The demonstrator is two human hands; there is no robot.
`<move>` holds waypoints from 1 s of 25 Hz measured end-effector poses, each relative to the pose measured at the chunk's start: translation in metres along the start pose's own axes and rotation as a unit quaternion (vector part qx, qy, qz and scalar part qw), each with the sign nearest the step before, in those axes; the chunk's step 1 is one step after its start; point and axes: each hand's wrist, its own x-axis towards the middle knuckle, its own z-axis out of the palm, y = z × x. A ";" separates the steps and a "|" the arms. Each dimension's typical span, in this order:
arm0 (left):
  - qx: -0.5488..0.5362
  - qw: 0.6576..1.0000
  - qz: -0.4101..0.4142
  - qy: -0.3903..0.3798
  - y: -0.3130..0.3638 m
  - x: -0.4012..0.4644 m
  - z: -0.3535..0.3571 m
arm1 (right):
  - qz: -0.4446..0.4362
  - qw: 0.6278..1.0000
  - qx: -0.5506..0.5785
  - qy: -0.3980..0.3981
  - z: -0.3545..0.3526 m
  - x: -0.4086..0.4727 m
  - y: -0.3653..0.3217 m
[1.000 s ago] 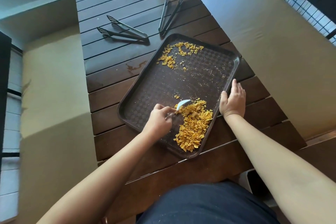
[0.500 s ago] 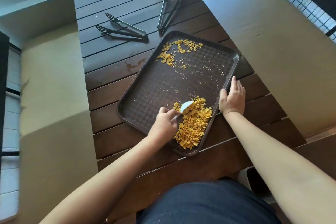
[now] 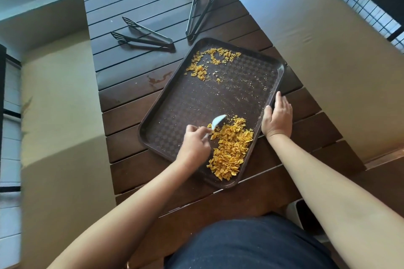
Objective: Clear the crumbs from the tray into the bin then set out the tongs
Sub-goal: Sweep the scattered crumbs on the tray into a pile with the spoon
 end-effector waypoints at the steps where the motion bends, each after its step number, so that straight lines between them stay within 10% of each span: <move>1: 0.005 1.000 0.016 -0.020 0.002 -0.006 0.005 | -0.001 1.000 -0.001 0.000 0.000 0.000 0.000; 15: 0.099 0.988 0.092 -0.079 0.006 -0.008 0.012 | -0.006 1.000 -0.001 0.003 0.001 0.001 0.000; 25: 0.029 0.993 -0.025 0.116 -0.028 -0.018 -0.027 | -0.007 1.000 -0.002 0.003 0.001 0.000 0.000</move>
